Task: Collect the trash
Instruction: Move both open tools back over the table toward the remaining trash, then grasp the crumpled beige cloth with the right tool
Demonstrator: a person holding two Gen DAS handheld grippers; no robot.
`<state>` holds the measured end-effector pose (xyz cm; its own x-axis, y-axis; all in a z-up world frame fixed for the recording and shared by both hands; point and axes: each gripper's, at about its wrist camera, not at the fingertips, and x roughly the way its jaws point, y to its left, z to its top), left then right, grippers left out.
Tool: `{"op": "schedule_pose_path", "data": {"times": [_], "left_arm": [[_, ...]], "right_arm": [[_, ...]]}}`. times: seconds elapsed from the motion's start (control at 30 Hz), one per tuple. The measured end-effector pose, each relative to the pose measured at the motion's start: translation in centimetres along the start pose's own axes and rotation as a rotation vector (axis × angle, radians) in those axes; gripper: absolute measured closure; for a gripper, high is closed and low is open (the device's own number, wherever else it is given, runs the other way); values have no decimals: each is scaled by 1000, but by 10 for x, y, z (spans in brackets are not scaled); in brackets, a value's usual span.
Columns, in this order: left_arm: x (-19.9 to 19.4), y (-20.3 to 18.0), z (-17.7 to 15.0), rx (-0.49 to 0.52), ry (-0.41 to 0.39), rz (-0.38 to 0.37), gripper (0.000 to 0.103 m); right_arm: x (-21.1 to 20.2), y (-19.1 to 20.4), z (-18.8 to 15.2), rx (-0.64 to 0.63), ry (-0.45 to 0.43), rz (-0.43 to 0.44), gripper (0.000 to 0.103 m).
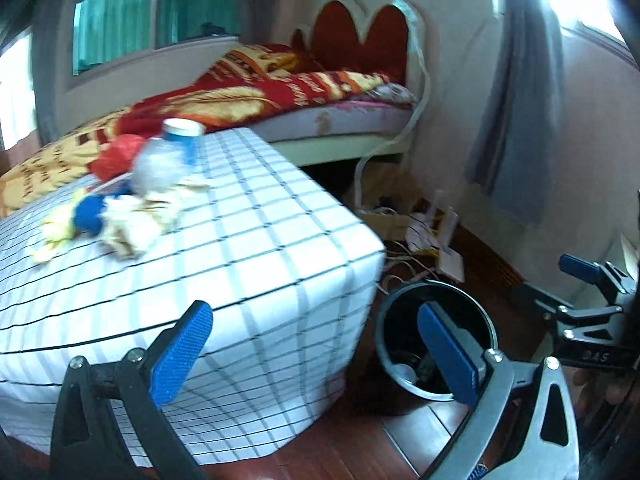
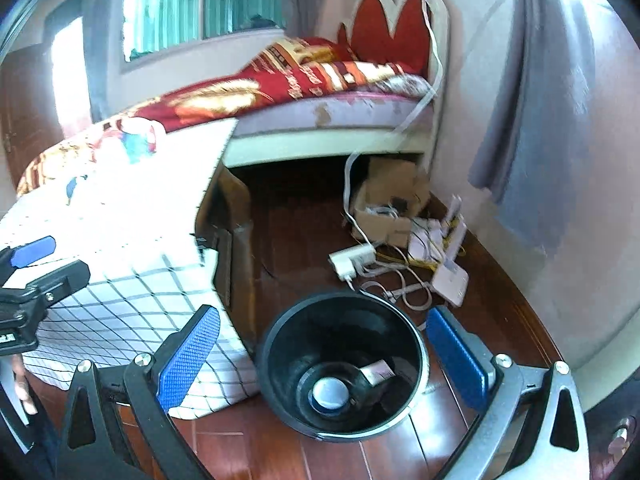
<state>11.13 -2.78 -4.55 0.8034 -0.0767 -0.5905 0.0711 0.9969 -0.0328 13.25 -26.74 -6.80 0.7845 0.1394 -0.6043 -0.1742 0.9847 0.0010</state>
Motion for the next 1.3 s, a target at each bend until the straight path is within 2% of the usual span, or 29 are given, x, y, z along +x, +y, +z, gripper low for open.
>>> {"op": "schedule_pose_path", "data": {"times": [0.1,0.27,0.43,0.63,0.77,1.07,1.3], "left_arm": [[-11,25,-2,-35,-39,70,0],[-27,66,-2,-93,-63,137,0],[-42,109,-8,-166,-70,179,0],[-50,153,-17,-228,-23,231,0],[-51,181,-21,-257,-9,307,0],[-40,214,-17,-265,2,317,0],[-20,230,-8,-278,9,307,0]], "right_arm": [[-7,21,8,-31,-31,24,0],[-9,57,22,-59,-71,91,0],[0,103,40,-107,-47,149,0],[16,167,61,-138,-31,217,0],[30,207,71,-173,-23,260,0],[74,274,94,-196,4,296,0],[112,304,108,-206,46,287,0]]}}
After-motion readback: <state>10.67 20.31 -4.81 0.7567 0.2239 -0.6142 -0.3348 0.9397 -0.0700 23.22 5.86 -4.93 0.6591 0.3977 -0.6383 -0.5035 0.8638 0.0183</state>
